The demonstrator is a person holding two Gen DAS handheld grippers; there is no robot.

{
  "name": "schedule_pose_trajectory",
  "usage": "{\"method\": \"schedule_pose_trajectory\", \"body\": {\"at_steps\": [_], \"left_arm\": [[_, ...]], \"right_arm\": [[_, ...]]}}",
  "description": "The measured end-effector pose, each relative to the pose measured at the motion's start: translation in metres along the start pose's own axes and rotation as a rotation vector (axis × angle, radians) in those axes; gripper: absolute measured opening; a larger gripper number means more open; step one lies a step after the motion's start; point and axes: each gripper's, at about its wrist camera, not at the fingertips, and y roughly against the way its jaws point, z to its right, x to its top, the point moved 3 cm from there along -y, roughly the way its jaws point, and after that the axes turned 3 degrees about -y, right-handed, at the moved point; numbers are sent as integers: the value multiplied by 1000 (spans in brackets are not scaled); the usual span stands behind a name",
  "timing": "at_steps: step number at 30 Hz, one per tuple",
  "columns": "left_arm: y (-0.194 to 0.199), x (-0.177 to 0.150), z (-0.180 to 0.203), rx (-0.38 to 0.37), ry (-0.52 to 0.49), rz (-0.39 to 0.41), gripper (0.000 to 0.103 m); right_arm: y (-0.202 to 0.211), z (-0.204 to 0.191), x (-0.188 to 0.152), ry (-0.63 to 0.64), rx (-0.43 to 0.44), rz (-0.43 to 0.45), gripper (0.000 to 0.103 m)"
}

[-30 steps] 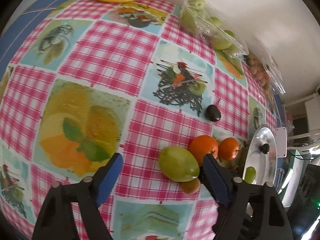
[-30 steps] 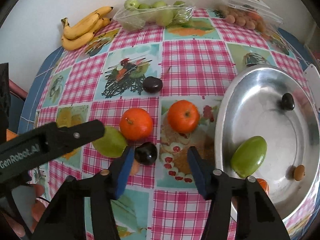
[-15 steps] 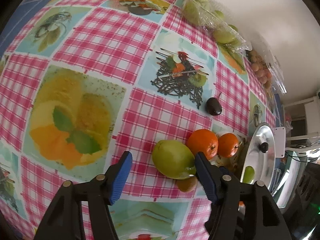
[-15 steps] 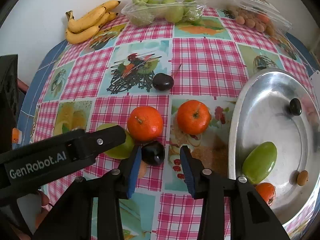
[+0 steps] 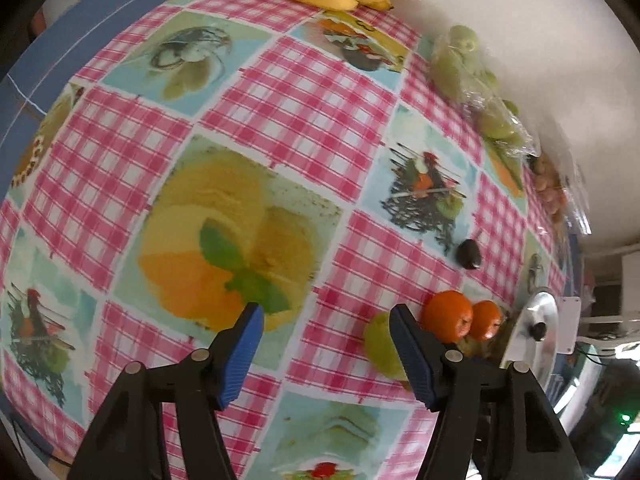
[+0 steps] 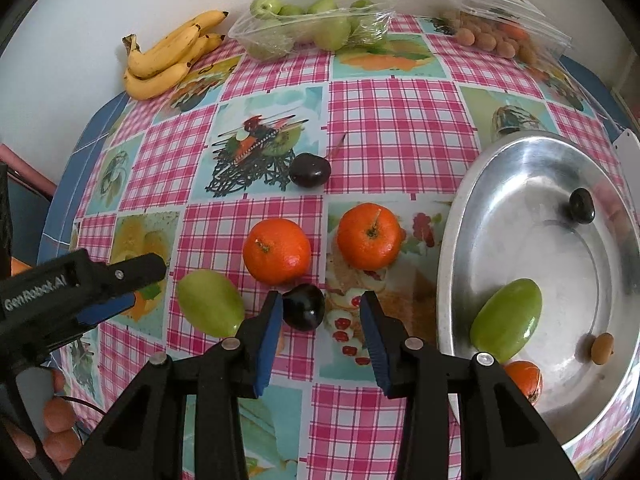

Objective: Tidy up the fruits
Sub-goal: 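Close the right tool on a black plum while the left tool grasps a green mango, then carry the black plum to the steel bowl with the right tool while the left carries the mango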

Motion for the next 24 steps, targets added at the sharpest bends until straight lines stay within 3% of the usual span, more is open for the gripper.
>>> {"method": "schedule_pose_trajectory", "body": {"at_steps": [12, 14, 16, 24], "left_arm": [[-33, -16, 40, -122, -41, -92, 66], [-32, -15, 42, -122, -45, -83, 60], [-34, -15, 41, -132, -31, -85, 48], [-27, -15, 35, -135, -30, -68, 43]], "right_arm": [[-10, -11, -2, 39, 4, -10, 41], [-11, -12, -1, 41, 12, -11, 35], [-12, -15, 0, 45, 18, -12, 31], [-10, -15, 0, 51, 23, -8, 26]]}}
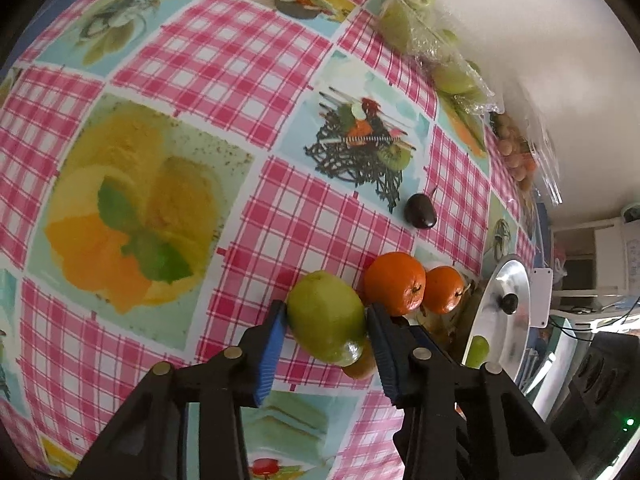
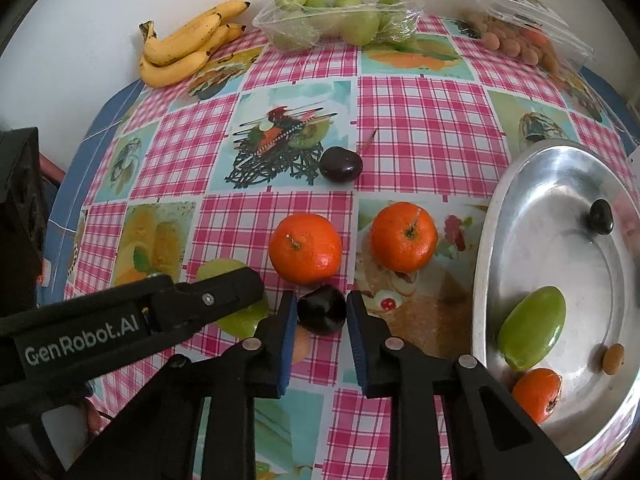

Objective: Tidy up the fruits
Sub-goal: 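Carry the black plum to the steel bowl with the right tool while the left carries the mango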

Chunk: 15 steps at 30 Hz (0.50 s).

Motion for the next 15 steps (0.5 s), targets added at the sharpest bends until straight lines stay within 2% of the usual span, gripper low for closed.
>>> {"method": "schedule_pose_trajectory", "body": {"at_steps": [15], "left_arm": [[40, 10, -5, -11, -7, 119, 42]], "right_arm": [[31, 3, 6, -23, 31, 70, 26]]}}
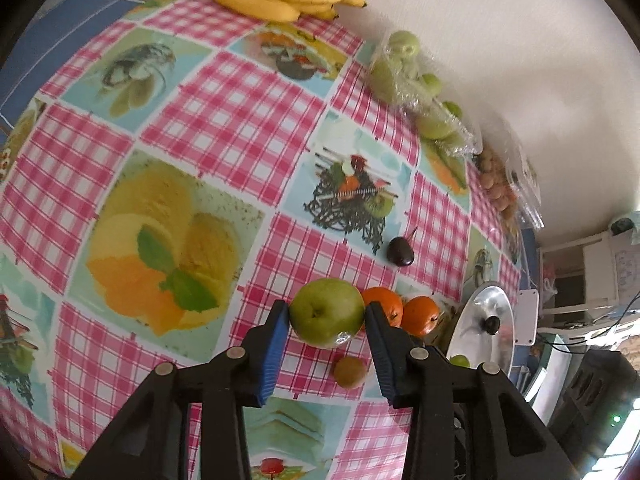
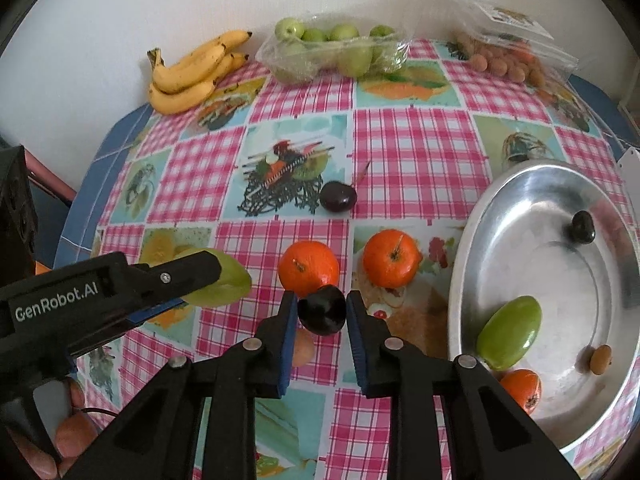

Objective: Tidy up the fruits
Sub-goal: 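Carry the black plum to the steel bowl with the right tool while the left carries the mango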

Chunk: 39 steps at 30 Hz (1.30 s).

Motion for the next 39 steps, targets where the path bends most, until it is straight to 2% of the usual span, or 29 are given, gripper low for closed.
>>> {"method": "schedule_pose_trajectory", "body": {"at_steps": [13, 21, 30, 39], "left_arm": [[7, 0, 4, 4, -12, 17, 42], [7, -3, 18, 8, -55, 16, 42], [1, -21, 59, 7, -170, -3, 42], [-16, -48, 116, -17, -338, -43, 42]], "right_arm": [[9, 15, 1, -51, -21, 6, 26], [31, 52, 4, -152, -53, 43, 26], [53, 120, -1, -323, -113, 82, 26], [65, 172, -14, -453, -146, 92, 26]]}}
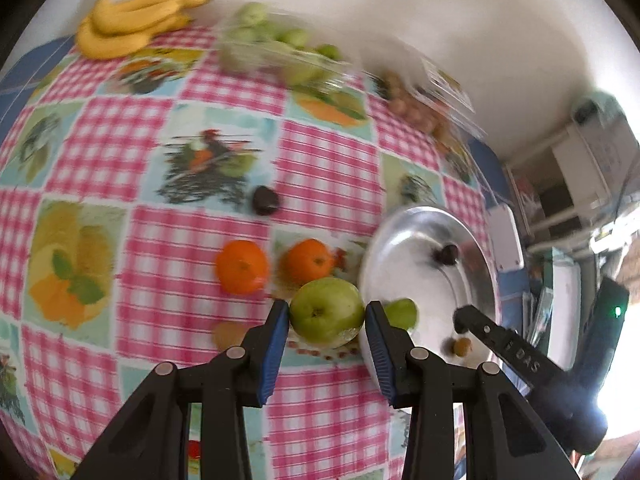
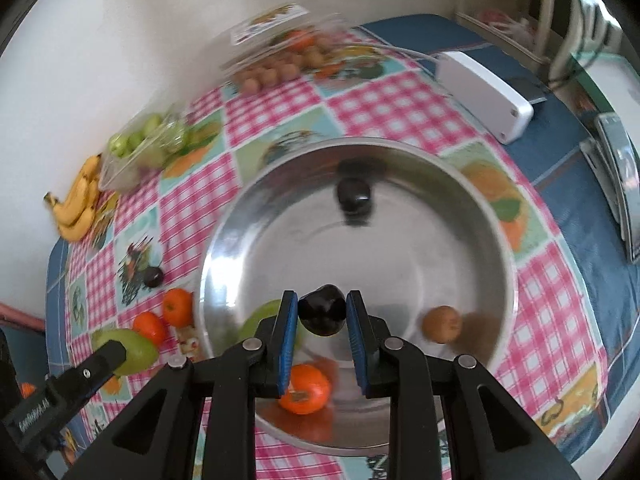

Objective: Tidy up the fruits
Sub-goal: 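Carry the black plum to the steel bowl with the right tool while the left carries the mango, then open the right tool to drop the plum while the left tool releases the mango into the bowl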

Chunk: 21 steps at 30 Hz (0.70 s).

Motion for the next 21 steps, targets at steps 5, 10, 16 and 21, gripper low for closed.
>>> {"method": "schedule_pose_trajectory", "body": {"at_steps": [5, 10, 16, 21], "left_arm": [[-16, -1, 31, -4, -83, -13, 42], [-36, 4, 50, 35, -161, -5, 40], [-43, 19, 65, 40, -226, 54, 40], [-55, 21, 66, 46, -227, 36, 40]], "right_arm": [[-1, 14, 3, -32, -13, 0, 26], [-11, 14, 7, -22, -14, -11, 26], [-21, 11, 11, -7, -27, -22, 26], [-26, 8, 12, 10, -44, -29, 26]]}}
